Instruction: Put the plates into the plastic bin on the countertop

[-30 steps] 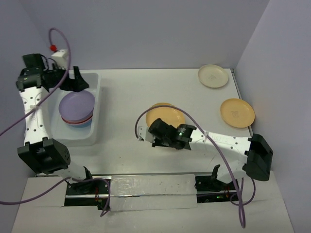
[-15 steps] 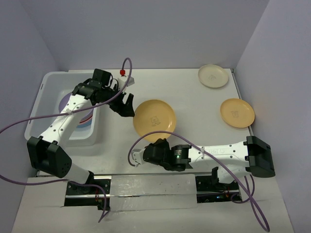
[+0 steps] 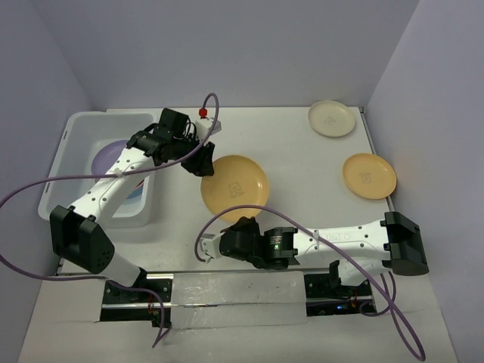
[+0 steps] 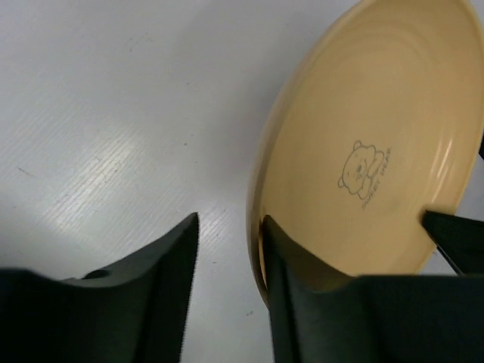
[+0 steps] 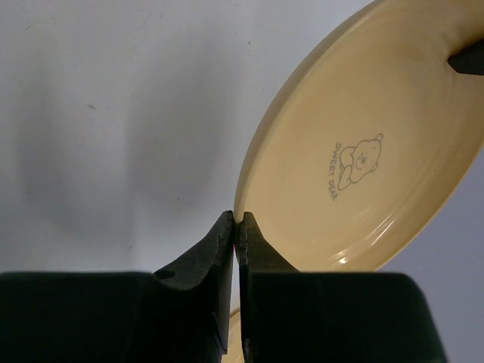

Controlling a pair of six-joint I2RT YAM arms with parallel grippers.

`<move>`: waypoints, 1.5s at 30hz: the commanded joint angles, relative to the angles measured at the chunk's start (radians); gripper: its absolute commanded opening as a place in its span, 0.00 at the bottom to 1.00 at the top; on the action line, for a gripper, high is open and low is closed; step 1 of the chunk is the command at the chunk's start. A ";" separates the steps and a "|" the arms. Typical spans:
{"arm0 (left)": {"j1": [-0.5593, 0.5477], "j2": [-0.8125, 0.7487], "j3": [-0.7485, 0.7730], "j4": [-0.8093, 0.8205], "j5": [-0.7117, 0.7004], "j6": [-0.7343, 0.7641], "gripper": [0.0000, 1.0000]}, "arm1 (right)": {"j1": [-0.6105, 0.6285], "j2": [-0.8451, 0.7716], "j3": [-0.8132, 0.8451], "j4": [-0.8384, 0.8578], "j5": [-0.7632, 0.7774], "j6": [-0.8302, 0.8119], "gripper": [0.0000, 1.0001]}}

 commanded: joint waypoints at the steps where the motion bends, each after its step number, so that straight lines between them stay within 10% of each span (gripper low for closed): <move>1: -0.004 0.006 0.002 0.076 -0.085 -0.028 0.27 | 0.023 -0.012 0.057 0.009 0.041 0.035 0.00; 5: -0.002 0.010 0.003 0.076 -0.093 -0.037 0.00 | 0.028 -0.006 0.060 0.017 0.063 0.052 0.01; 10: 0.057 -0.013 0.020 0.072 -0.076 -0.046 0.00 | 0.000 -0.019 0.044 0.022 0.077 0.114 0.88; 12: 0.169 -0.016 0.049 0.051 -0.027 -0.045 0.00 | -0.060 -0.044 0.053 0.015 0.069 0.153 1.00; 25: 0.965 0.108 0.367 -0.091 0.049 0.057 0.00 | -0.879 -0.223 0.074 -0.106 -0.377 0.331 1.00; 38: 1.048 0.307 0.326 -0.035 -0.009 0.125 0.04 | -1.327 -0.155 0.064 -0.143 -0.604 0.251 1.00; 45: 1.013 0.286 0.289 -0.048 0.021 0.168 0.75 | -1.455 -0.097 0.064 -0.152 -0.636 0.192 1.00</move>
